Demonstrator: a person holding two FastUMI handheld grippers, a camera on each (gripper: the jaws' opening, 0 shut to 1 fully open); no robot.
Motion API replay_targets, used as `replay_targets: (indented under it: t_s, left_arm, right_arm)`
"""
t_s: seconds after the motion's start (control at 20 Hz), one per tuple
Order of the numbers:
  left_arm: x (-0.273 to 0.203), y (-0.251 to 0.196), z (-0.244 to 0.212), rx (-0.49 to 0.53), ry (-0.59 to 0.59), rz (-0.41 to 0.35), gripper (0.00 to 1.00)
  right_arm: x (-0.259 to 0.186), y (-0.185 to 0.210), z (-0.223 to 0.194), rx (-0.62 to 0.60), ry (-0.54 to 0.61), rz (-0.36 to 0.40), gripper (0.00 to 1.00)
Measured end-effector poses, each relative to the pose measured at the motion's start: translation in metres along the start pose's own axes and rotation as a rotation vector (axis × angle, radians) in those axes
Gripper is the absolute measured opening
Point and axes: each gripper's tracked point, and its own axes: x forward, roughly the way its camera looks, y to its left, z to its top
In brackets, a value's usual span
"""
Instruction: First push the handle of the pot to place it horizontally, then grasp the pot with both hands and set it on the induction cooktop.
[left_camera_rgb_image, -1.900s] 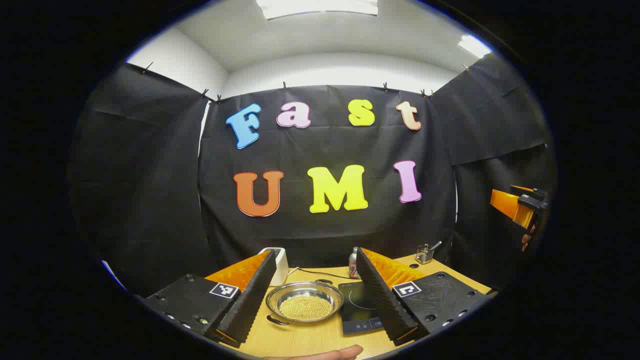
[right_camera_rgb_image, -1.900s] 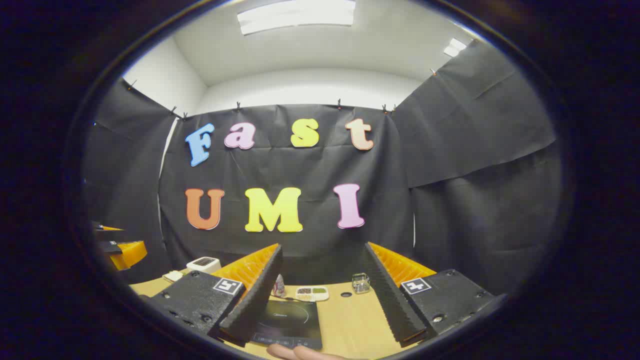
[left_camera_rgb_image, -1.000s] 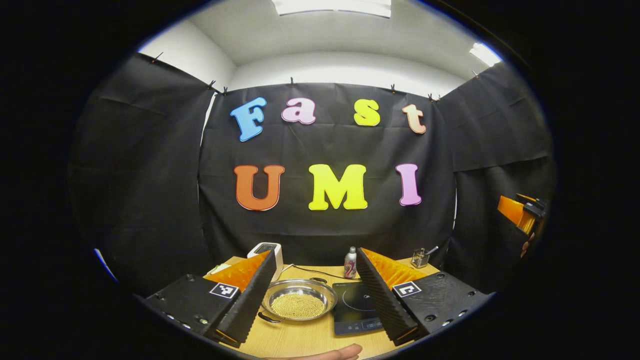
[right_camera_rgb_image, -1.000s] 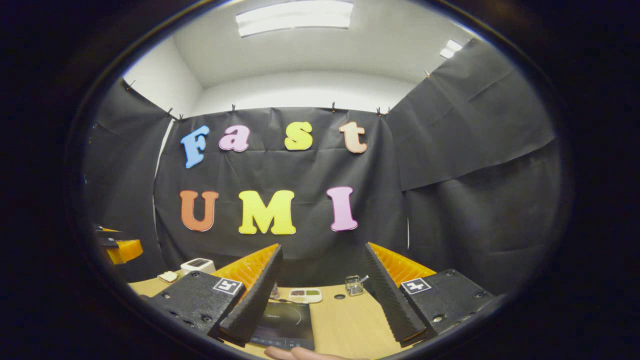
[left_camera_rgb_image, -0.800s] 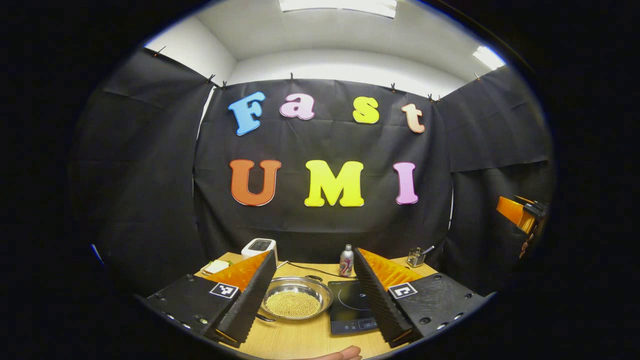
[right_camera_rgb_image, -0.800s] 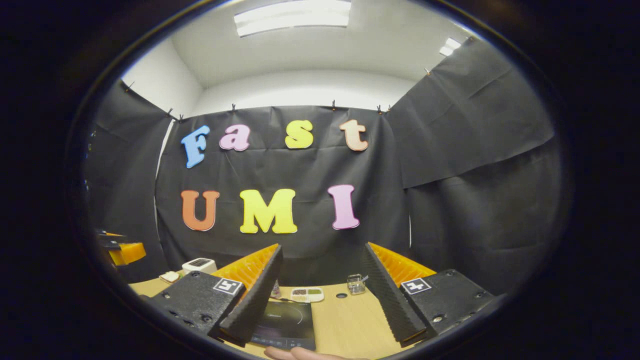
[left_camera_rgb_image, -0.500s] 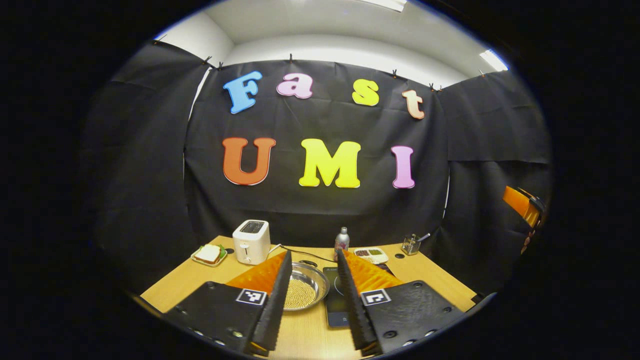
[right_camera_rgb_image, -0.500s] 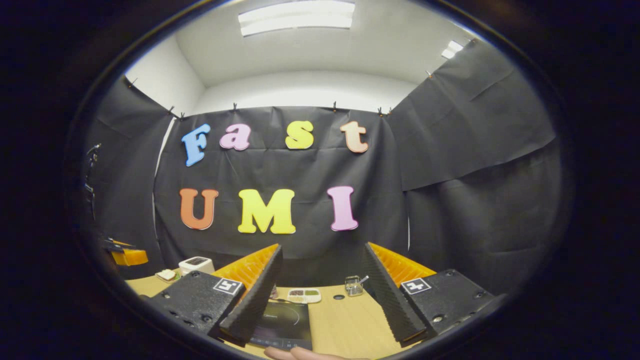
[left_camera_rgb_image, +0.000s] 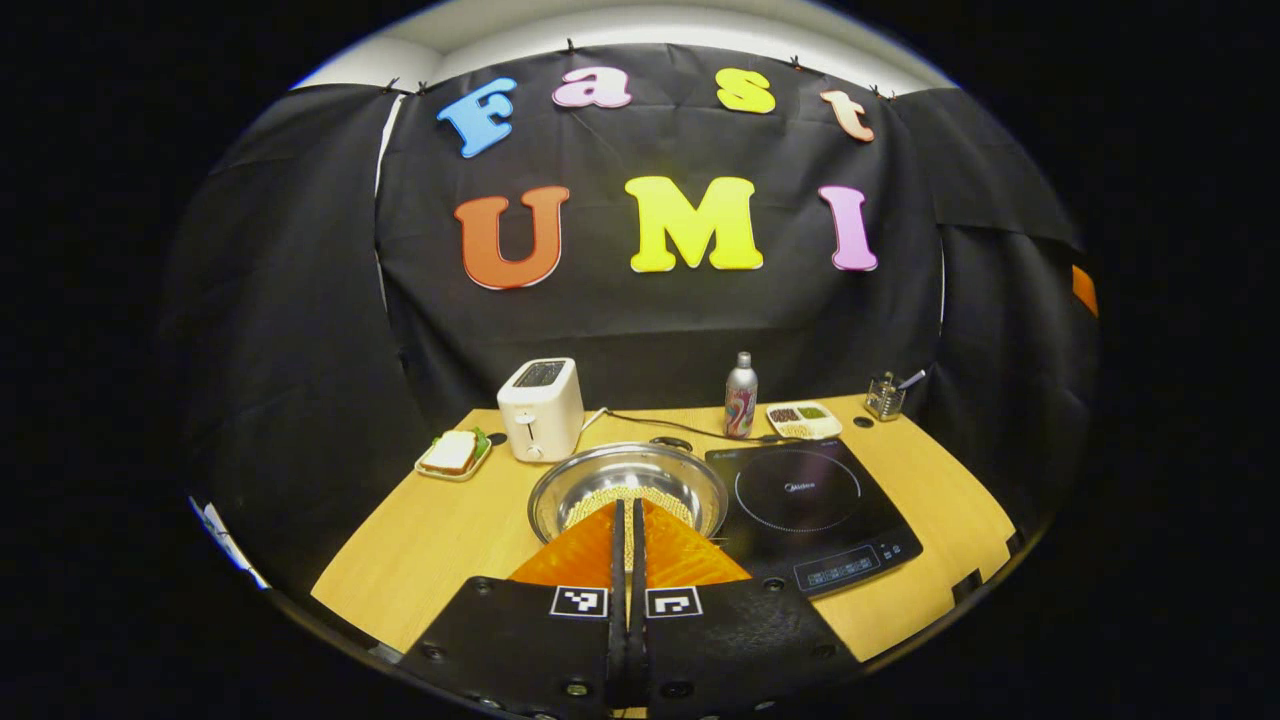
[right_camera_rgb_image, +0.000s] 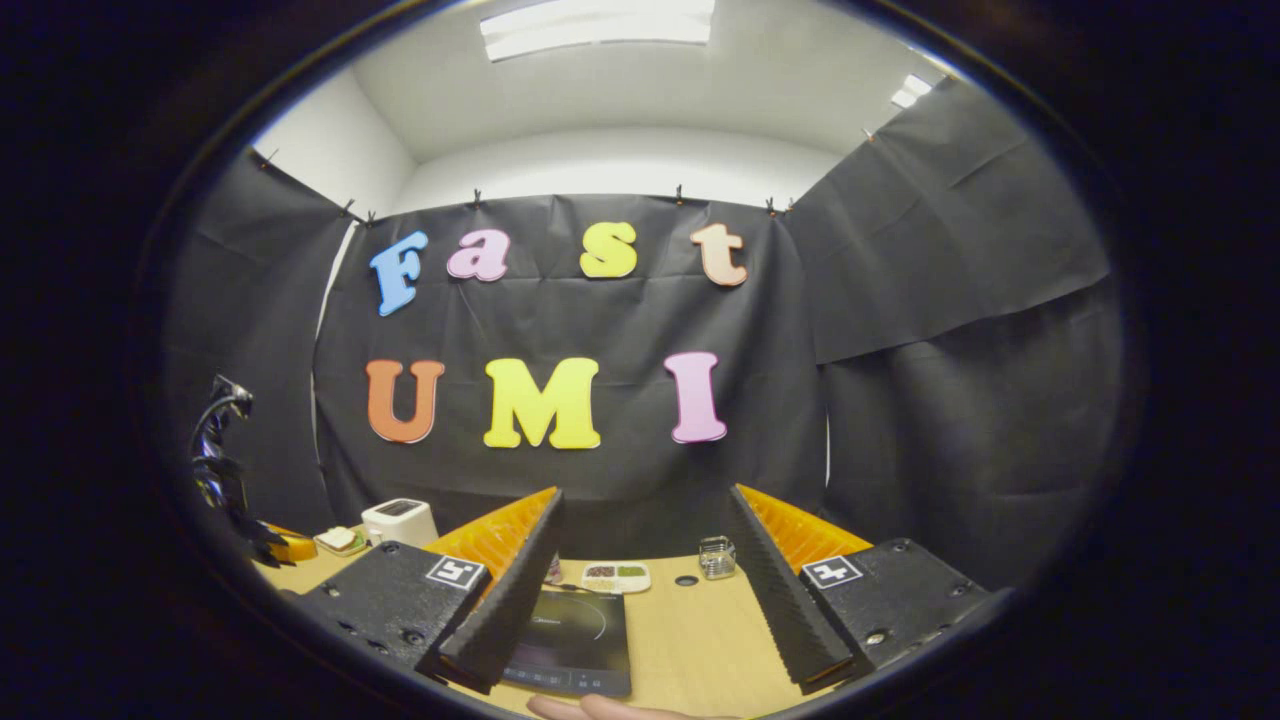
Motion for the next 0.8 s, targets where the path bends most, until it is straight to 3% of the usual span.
replay_targets:
  t_s: [0.6,0.65,0.75,0.8]
  left_arm:
    - [0.063,0.015,-0.106,-0.040,0.300,0.010,0.00]
    - [0.069,0.015,-0.113,-0.052,0.313,0.007,0.10]
    - [0.079,0.017,-0.130,-0.069,0.363,0.005,0.10]
    - [0.083,0.019,-0.137,-0.070,0.386,0.006,0.00]
  right_arm:
    - [0.030,0.002,-0.054,0.013,0.124,-0.003,0.99]
    - [0.032,0.001,-0.055,0.018,0.127,-0.003,0.99]
    - [0.035,0.003,-0.055,0.015,0.123,-0.002,1.00]
    - [0.037,0.002,-0.057,0.011,0.121,-0.006,0.99]
